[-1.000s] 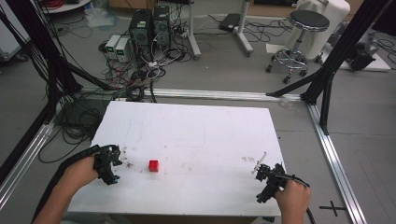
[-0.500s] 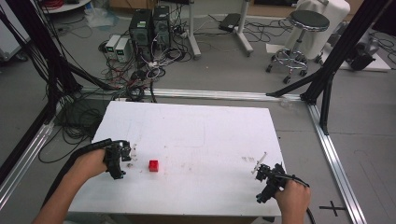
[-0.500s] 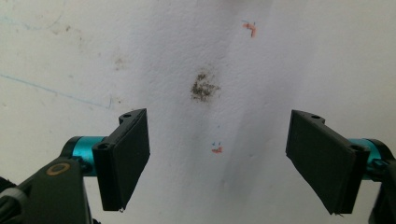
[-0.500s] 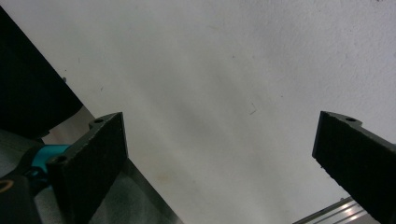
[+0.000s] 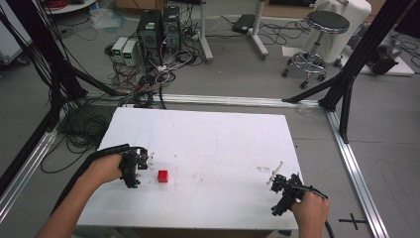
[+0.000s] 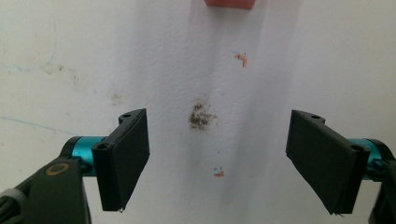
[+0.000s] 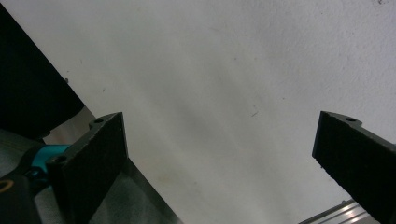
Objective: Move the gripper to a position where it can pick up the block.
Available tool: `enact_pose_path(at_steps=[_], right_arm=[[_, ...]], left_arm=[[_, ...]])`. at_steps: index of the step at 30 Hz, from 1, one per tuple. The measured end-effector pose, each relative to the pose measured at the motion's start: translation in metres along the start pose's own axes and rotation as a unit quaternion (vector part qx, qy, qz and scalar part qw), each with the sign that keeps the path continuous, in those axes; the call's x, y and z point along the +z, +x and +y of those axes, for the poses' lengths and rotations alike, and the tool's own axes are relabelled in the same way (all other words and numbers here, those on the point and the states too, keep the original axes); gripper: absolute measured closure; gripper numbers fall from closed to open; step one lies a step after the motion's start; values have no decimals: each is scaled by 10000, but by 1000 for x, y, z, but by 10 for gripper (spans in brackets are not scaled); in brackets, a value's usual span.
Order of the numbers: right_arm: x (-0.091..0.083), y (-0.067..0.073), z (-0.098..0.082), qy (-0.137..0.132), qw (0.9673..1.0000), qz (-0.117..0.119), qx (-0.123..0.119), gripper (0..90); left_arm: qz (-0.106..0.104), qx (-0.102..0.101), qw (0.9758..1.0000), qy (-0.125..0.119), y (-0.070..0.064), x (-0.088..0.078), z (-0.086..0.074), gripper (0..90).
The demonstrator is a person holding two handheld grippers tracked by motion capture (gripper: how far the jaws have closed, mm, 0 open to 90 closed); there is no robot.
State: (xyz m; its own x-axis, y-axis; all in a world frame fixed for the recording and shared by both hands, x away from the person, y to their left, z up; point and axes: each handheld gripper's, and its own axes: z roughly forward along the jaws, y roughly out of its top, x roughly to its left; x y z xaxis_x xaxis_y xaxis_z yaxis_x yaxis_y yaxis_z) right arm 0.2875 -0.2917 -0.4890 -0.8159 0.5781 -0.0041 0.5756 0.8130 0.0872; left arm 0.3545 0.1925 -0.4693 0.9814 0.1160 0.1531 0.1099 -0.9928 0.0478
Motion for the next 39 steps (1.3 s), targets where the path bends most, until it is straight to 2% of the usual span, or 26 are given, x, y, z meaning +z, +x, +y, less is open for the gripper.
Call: enact_pose_path(at_steps=[15, 26, 39], right_arm=[[-1, 1, 2, -31, 10000, 17, 2, 25], [0, 0, 2, -57, 10000, 15, -31, 25], [-1, 1, 3, -49, 10000, 28, -33, 25]], left_arm=[[-64, 328, 9994, 69, 5, 2, 27, 217], [-138, 424, 9990, 27, 9, 6, 41, 218], [-278, 570, 9980, 28, 10, 18, 59, 219]])
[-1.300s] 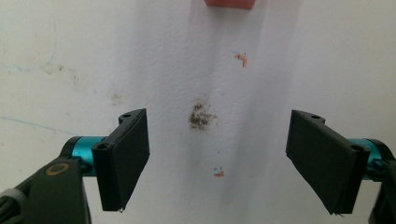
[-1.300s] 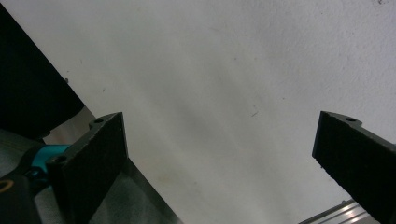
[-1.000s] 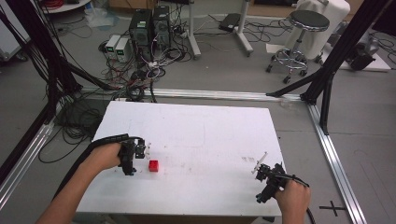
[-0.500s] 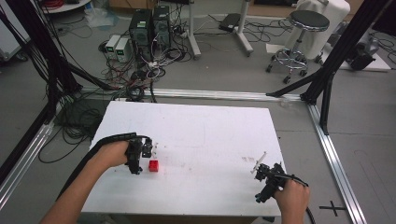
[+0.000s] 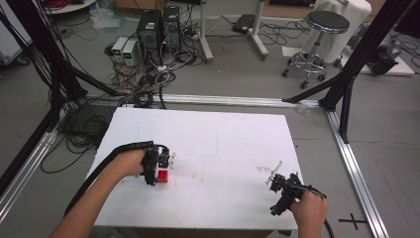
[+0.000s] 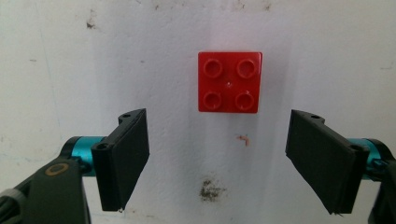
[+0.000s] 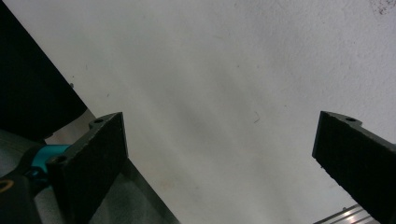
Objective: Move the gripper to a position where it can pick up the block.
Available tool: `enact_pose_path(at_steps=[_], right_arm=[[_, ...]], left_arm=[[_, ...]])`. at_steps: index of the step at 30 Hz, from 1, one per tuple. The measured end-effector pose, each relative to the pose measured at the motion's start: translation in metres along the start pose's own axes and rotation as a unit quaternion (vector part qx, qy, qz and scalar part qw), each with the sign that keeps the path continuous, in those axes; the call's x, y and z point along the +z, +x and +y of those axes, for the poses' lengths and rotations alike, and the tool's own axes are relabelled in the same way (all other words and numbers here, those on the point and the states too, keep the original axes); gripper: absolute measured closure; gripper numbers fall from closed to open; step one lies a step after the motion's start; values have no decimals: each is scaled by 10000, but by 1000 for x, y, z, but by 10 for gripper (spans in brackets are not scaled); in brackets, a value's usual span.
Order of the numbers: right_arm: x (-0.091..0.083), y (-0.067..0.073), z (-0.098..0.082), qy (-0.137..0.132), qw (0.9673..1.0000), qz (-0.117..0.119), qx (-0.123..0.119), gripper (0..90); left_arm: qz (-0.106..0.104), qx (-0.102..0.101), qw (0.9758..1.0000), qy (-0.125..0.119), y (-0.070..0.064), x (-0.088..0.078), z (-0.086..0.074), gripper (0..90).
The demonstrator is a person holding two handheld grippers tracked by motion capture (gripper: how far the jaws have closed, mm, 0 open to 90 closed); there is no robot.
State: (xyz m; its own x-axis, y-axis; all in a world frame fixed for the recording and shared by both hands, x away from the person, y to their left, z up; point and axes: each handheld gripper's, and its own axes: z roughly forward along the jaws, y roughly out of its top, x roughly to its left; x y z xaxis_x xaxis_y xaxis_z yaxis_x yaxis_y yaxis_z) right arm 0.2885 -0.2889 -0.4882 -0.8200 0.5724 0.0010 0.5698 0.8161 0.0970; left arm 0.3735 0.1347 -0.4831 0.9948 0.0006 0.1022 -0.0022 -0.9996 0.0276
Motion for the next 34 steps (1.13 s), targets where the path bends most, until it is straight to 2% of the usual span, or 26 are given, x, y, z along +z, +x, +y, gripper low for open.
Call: enact_pose_path(at_steps=[22, 28, 34], right_arm=[[1, 0, 1, 10, 10000, 21, -27, 25], [1, 0, 1, 0, 10000, 27, -32, 25], [1, 0, 1, 29, 10000, 36, -22, 25]], left_arm=[[-285, 74, 9996, 31, 0, 21, 15, 219], [-341, 75, 9994, 44, 1, 23, 15, 219], [-301, 48, 9995, -18, 0, 19, 12, 219]])
